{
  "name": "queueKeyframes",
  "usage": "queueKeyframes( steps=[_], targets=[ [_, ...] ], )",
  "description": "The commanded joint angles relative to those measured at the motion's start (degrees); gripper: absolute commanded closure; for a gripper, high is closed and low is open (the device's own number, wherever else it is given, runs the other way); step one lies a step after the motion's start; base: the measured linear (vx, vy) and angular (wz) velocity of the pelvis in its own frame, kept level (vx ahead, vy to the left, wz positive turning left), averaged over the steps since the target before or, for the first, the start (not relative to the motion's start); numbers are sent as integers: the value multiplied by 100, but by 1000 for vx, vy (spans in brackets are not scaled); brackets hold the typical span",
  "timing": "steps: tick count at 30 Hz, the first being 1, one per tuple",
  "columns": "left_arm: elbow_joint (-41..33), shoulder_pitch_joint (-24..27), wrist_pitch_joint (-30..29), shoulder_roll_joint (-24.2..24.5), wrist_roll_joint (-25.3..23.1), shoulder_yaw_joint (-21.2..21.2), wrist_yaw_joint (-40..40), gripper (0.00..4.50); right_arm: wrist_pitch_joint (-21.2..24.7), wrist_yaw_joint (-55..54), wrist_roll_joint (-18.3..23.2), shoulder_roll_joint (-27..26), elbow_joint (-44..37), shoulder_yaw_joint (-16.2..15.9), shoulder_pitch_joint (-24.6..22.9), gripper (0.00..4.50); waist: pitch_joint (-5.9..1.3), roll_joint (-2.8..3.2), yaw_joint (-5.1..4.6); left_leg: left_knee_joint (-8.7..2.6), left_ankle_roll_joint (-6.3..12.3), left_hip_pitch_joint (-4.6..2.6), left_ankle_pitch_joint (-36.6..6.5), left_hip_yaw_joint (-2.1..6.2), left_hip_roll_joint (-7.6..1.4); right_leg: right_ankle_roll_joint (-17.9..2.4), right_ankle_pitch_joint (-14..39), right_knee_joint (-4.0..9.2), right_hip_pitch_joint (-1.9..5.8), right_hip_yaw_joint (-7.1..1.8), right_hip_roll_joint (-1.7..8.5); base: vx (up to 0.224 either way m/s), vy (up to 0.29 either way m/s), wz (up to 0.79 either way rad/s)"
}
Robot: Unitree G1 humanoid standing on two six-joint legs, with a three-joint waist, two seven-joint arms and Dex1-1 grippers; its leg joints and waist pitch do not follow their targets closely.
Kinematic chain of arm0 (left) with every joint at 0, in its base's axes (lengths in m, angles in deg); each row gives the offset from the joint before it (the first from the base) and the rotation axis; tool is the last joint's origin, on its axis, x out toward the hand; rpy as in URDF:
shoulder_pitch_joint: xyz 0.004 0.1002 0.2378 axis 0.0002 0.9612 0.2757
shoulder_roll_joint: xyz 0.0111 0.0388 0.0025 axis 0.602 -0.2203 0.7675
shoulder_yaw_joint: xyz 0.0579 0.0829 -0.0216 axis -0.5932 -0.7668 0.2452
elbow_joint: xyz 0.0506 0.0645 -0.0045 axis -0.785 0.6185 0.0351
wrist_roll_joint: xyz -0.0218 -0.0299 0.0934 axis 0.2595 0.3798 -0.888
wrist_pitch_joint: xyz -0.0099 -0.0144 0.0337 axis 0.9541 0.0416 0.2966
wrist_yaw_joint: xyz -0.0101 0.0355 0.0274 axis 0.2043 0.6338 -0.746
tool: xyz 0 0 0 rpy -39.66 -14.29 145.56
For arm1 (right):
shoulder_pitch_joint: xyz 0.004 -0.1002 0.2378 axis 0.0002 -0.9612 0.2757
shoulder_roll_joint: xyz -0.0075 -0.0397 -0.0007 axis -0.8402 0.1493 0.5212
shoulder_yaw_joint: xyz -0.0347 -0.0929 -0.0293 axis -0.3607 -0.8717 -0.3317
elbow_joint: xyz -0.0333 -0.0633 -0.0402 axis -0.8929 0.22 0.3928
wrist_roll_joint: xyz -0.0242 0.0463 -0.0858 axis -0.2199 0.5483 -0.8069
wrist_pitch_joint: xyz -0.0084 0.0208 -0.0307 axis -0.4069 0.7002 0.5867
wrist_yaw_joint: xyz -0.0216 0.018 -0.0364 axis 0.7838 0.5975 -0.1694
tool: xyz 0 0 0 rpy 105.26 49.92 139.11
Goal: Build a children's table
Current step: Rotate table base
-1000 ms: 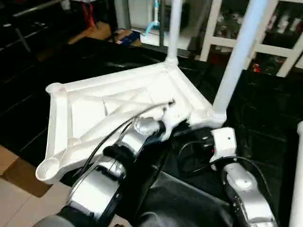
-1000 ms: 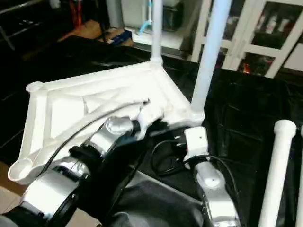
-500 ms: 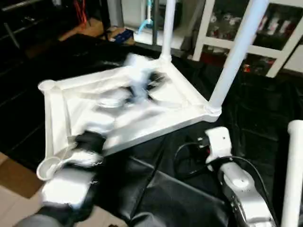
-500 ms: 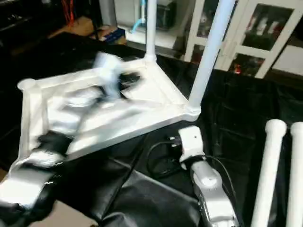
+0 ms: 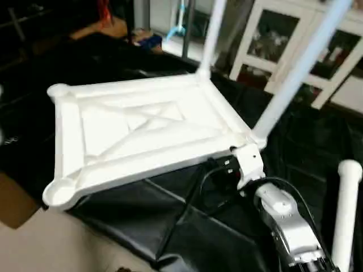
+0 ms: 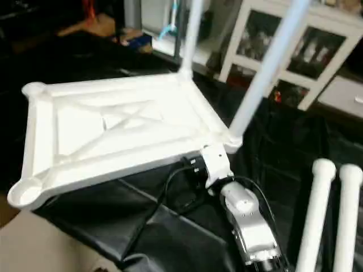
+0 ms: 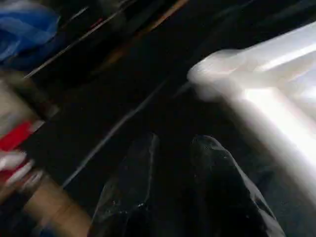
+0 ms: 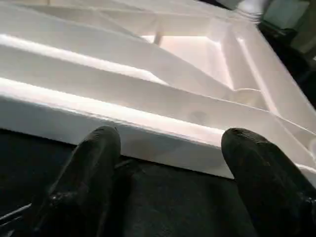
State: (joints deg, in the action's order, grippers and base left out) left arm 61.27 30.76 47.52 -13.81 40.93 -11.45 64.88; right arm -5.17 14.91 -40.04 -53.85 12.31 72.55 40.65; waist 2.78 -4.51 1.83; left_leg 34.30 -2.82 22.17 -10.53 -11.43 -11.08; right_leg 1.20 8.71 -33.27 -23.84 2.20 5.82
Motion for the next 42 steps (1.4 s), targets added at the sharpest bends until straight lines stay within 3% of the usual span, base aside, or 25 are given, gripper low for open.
queueKeyframes(
  steps=[1,3,4,6,7,8,9,11,12,13,14,16,17,22,31,38,42],
  targets=[
    [268,111,168,36,-34,-279,-144,316,-19,48,-40,99,2,12,14,88,-308,207,-23,-541,-398,-276,-2037,102,-181,-811,1350,272,54,-142,93,0,0,0],
    [522,117,237,-86,36,-534,-81,316,-11,72,-47,122,-34,-11,-11,88,-308,213,20,-571,-486,-276,-2225,119,-178,-753,1443,281,52,-146,99,0,0,0],
    [514,133,156,-203,28,-628,5,316,-10,89,-57,132,-56,-22,-28,88,-312,251,31,-572,-521,-290,-2288,119,-174,-745,1462,283,43,-149,97,0,0,0],
    [606,97,15,-396,2,-852,185,316,-8,98,-74,145,-93,-26,-64,88,-318,213,56,-573,-575,-295,-2443,120,-180,-770,1493,300,40,-159,111,0,0,0],
    [669,72,15,-468,-66,-946,270,316,-6,94,-81,144,-104,-18,-76,88,-321,271,64,-575,-593,-288,-2441,131,-175,-774,1478,296,47,-163,117,0,0,0],
    [694,53,-2,-511,-86,-966,292,316,-7,93,-86,147,-112,-12,-83,88,-341,256,57,-586,-588,-223,-2375,160,-169,-756,1437,277,116,-155,131,0,0,0],
    [702,46,-7,-525,-93,-972,299,316,-7,92,-88,148,-114,-11,-85,88,-341,236,48,-585,-578,-212,-2342,157,-169,-759,1409,291,119,-157,134,0,0,0],
    [887,-51,-96,-700,-170,-1298,599,316,4,6,-88,159,-231,81,-163,88,-334,321,24,-576,-594,-224,-2418,166,-160,-784,1423,309,109,-163,125,0,0,0],
    [844,-40,-189,-718,-180,-1449,766,316,7,-13,-83,171,-272,112,-190,88,-341,263,3,-564,-563,-221,-2436,164,-159,-812,1452,313,118,-166,124,0,0,0],
    [811,-36,-273,-722,-143,-1552,843,316,12,-19,-77,183,-297,130,-207,88,-340,313,10,-570,-560,-216,-2435,176,-161,-838,1453,308,129,-168,131,0,0,0],
    [744,-30,-398,-731,-81,-1650,913,316,19,-22,-73,200,-321,148,-223,88,-334,275,-11,-567,-515,-201,-2414,165,-164,-856,1464,312,133,-165,122,0,0,0],
    [571,28,-572,-730,-19,-1811,1118,316,16,-51,-73,215,-347,189,-243,88,-329,276,-14,-566,-475,-207,-2424,163,-170,-863,1607,321,128,-168,129,0,0,0],
    [426,55,-652,-763,61,-1910,1229,316,-1,-94,-70,228,-366,233,-257,88,-332,310,-27,-559,-466,-220,-2461,155,-172,-881,1638,341,112,-173,119,0,0,0],
    [-14,-87,-992,-1060,432,-1969,1359,316,-63,-264,-72,244,-358,393,-231,88,-336,351,47,-541,-385,-223,-2141,123,-173,-990,1439,319,125,-169,107,0,0,0],
    [-551,-171,-1287,-1655,582,-2387,1515,316,-48,-780,-144,262,-212,807,-80,88,-343,315,58,-535,-394,-210,-2059,118,-159,-826,1544,333,141,-167,104,0,0,0],
    [-740,-199,-1318,-2295,586,-2856,1411,316,-65,-856,-140,282,-234,845,-66,88,-357,305,40,-512,-296,-177,-1837,109,-149,-799,1384,327,173,-163,93,0,0,0],
    [-797,-213,-1375,-2608,558,-3131,1440,316,-55,-896,-189,242,-281,885,-69,88,-352,316,27,-516,-296,-177,-1923,109,-152,-764,1484,358,170,-160,89,0,0,0]
  ],
)
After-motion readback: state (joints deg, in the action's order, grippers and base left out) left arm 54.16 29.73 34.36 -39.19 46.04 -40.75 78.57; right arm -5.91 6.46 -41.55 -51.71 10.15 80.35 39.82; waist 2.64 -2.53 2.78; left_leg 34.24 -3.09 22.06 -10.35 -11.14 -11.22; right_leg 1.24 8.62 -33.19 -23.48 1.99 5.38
